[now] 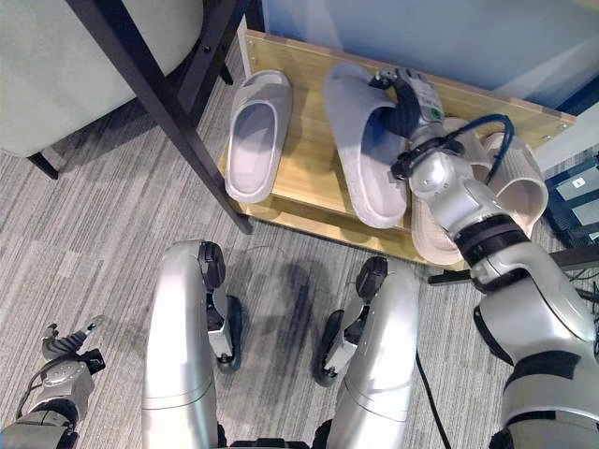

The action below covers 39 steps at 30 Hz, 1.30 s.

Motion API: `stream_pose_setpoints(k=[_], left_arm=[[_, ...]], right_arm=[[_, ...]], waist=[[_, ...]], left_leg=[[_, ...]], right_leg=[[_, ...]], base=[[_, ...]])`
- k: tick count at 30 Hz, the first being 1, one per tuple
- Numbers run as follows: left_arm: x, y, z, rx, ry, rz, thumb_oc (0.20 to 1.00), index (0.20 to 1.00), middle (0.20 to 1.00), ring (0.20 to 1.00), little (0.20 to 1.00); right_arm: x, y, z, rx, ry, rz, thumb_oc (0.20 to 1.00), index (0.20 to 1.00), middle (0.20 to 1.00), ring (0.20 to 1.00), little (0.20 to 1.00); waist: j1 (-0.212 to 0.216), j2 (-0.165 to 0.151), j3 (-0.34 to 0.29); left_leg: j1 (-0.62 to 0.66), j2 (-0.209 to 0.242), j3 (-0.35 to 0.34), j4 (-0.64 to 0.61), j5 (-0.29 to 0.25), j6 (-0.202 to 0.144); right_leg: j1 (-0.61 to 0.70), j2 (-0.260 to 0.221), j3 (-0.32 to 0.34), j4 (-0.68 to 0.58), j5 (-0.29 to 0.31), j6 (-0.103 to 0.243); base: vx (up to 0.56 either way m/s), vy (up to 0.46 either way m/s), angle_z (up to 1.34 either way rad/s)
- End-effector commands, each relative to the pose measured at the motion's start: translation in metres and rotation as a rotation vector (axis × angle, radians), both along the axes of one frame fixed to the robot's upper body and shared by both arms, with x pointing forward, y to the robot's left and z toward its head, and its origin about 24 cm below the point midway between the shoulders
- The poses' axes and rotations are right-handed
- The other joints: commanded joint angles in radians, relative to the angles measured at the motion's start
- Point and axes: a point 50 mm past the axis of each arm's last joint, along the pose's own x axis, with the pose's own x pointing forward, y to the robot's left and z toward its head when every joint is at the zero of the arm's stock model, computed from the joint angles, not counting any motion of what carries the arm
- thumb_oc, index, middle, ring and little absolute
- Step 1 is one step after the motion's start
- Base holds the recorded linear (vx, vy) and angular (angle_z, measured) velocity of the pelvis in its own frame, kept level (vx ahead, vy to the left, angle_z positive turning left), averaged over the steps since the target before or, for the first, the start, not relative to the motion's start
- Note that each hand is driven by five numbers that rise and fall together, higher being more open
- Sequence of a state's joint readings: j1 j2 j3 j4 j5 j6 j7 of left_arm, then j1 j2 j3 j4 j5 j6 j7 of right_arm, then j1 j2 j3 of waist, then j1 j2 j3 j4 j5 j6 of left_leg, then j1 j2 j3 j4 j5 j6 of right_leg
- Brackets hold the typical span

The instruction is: Arrange the slippers neatly on the shoe rack.

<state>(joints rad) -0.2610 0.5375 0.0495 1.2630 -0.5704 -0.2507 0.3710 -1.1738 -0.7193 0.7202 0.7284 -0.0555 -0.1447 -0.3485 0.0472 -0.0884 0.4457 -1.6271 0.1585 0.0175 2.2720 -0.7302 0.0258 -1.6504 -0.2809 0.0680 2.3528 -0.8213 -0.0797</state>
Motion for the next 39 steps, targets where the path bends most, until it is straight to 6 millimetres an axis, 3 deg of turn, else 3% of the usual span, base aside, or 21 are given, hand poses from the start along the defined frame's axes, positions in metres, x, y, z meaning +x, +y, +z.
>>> stream_pose_setpoints(k=[1, 6, 11, 13, 19, 20, 21, 27, 39], left_arm=[[-0.008, 0.013, 0.005, 0.014, -0.016, 0.080, 1.000, 1.000, 1.000, 1.000, 1.000], [-0.010, 0.019, 0.008, -0.029, -0.054, 0.116, 1.000, 1.000, 1.000, 1.000, 1.000], [0.011, 0.023, 0.027, 0.053, -0.090, 0.007, 1.000, 1.000, 1.000, 1.000, 1.000], [0.010, 0.030, 0.031, 0.067, -0.063, 0.003, 1.000, 1.000, 1.000, 1.000, 1.000], [-0.002, 0.027, 0.020, 0.061, 0.022, -0.015, 1.000, 1.000, 1.000, 1.000, 1.000], [-0.002, 0.022, 0.015, 0.053, 0.040, -0.038, 1.000, 1.000, 1.000, 1.000, 1.000], [-0.003, 0.020, 0.012, 0.046, 0.047, -0.045, 1.000, 1.000, 1.000, 1.000, 1.000], [-0.008, 0.015, 0.005, 0.052, 0.099, -0.071, 1.000, 1.000, 1.000, 1.000, 1.000], [-0.013, 0.008, -0.005, 0.041, 0.194, -0.110, 1.000, 1.000, 1.000, 1.000, 1.000]], right_arm=[[-0.002, 0.015, 0.039, -0.005, -0.123, 0.031, 0.200, 0.200, 0.200, 0.200, 0.200], [0.009, 0.027, 0.037, -0.057, -0.068, -0.005, 0.200, 0.200, 0.200, 0.200, 0.200], [0.019, 0.015, 0.034, -0.040, -0.025, -0.107, 0.200, 0.200, 0.200, 0.200, 0.200], [0.021, 0.015, 0.033, -0.030, -0.014, -0.112, 0.200, 0.200, 0.200, 0.200, 0.200], [0.023, 0.007, 0.036, 0.016, 0.005, -0.150, 0.200, 0.200, 0.200, 0.200, 0.200], [0.024, 0.004, 0.037, 0.065, 0.006, -0.162, 0.680, 0.680, 0.680, 0.680, 0.680], [0.024, 0.006, 0.037, 0.087, 0.009, -0.152, 1.000, 1.000, 1.000, 1.000, 1.000], [0.023, 0.009, 0.039, 0.142, -0.005, -0.120, 1.000, 1.000, 1.000, 1.000, 1.000], [0.013, 0.017, 0.044, 0.186, -0.065, -0.016, 1.000, 1.000, 1.000, 1.000, 1.000]], waist=[[0.051, -0.009, 0.008], [0.061, -0.009, 0.023], [0.073, 0.005, 0.040], [0.069, 0.003, 0.038], [0.076, 0.011, 0.034], [0.080, 0.015, 0.036], [0.079, 0.015, 0.036], [0.080, 0.021, 0.034], [0.053, 0.005, 0.031]], left_leg=[[0.057, -0.017, -0.206, -0.128, 0.015, -0.046], [0.057, -0.020, -0.214, -0.109, 0.009, -0.049], [0.057, -0.026, -0.217, -0.092, 0.000, -0.050], [0.057, -0.027, -0.218, -0.088, 0.000, -0.054], [0.057, -0.035, -0.220, -0.075, -0.003, -0.054], [0.057, -0.038, -0.220, -0.071, -0.002, -0.055], [0.057, -0.039, -0.219, -0.068, -0.003, -0.056], [0.057, -0.041, -0.216, -0.067, 0.001, -0.057], [0.057, -0.039, -0.230, -0.046, 0.002, -0.064]], right_leg=[[0.093, -0.018, 0.169, -0.023, 0.060, 0.028], [0.095, -0.021, 0.180, -0.006, 0.060, 0.030], [0.107, -0.020, 0.198, 0.017, 0.060, 0.032], [0.108, -0.019, 0.202, 0.018, 0.062, 0.033], [0.113, -0.024, 0.216, 0.037, 0.063, 0.033], [0.118, -0.025, 0.221, 0.045, 0.062, 0.031], [0.120, -0.024, 0.221, 0.049, 0.062, 0.029], [0.121, -0.023, 0.227, 0.055, 0.063, 0.025], [0.126, -0.015, 0.238, 0.057, 0.071, 0.030]], base=[[0.04, -0.010, 0.00], [0.01, -0.003, 0.01], [0.01, -0.004, 0.01], [0.04, 0.015, 0.00], [0.02, 0.007, 0.02], [0.01, 0.005, 0.07], [0.01, 0.013, 0.07], [0.00, 0.011, 0.00], [-0.02, 0.028, -0.01]])
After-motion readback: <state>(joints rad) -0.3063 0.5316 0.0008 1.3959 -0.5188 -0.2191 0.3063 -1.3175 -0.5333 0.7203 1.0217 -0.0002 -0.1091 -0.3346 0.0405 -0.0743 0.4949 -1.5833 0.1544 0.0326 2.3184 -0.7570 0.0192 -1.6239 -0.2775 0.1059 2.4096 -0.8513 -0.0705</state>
